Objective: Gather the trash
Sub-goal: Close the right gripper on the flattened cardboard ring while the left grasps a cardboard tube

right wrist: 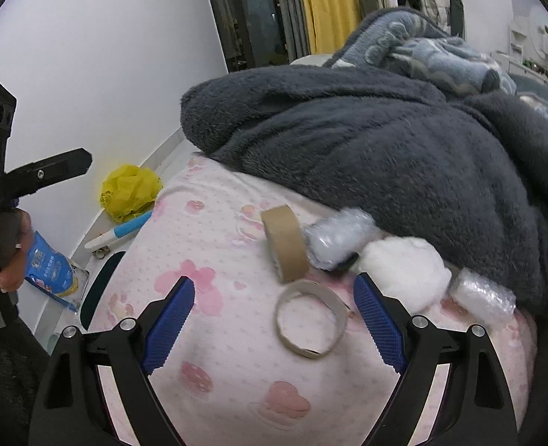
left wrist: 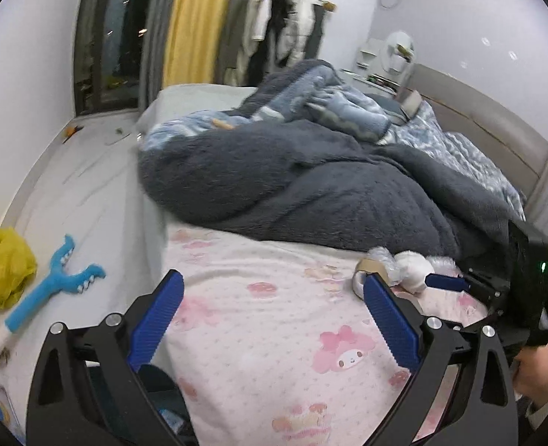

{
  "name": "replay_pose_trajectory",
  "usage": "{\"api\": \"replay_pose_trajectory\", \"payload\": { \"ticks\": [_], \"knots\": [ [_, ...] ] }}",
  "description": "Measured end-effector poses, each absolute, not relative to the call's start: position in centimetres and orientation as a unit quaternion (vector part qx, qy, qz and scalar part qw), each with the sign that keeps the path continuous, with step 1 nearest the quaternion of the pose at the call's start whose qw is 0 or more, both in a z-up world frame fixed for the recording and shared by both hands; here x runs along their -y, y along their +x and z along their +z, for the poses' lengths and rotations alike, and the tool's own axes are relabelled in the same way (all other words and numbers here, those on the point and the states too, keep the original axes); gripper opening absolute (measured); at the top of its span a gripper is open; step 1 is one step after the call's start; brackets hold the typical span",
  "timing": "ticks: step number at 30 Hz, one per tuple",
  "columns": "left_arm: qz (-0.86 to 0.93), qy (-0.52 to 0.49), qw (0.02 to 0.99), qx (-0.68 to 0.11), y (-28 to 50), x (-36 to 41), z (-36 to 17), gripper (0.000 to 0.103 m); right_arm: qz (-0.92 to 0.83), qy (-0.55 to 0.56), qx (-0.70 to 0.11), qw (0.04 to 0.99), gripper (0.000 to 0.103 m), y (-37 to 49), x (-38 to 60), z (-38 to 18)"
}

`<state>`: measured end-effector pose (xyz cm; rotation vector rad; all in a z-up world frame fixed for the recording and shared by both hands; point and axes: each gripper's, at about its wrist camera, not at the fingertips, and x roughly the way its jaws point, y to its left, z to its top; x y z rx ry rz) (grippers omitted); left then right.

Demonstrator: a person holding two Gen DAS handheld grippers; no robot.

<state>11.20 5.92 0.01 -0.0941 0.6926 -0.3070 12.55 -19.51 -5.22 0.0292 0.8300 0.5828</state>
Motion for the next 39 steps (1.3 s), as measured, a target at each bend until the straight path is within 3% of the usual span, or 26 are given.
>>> {"api": "replay_pose_trajectory", "payload": {
  "ticks": [8,15,19,31,35,39],
  "knots": [
    [-0.199,-0.028,0.915,-0.349,12.9,-2.5,-2.6,0.099,0.299,0.033,-0.410,0.861,0.076,13.4,20.6,-6.7],
    [-0.251,-0.033,0.903,-0.346,14.1,0.2,-4.1,0.098,0.300,0.031,-0.423,0.854,0.071,14.0,20.4,-8.4],
    [-0.266,-0.040,0.896,-0.353,14.9,1.3,-5.0,0.097,0.298,0.028,-0.429,0.852,0.062,14.5,20.1,-9.1],
    [-0.281,-0.047,0.879,-0.383,16.6,3.3,-7.2,0.089,0.299,0.028,-0.431,0.851,0.060,14.2,20.2,-9.5],
    [-0.293,-0.062,0.870,-0.391,17.0,3.8,-7.6,0.089,0.295,0.016,-0.431,0.853,0.046,14.1,20.4,-9.7],
    [-0.300,-0.067,0.866,-0.395,17.2,4.6,-7.8,0.084,0.299,0.029,-0.428,0.852,0.045,14.1,21.0,-9.6]
  ]
}}
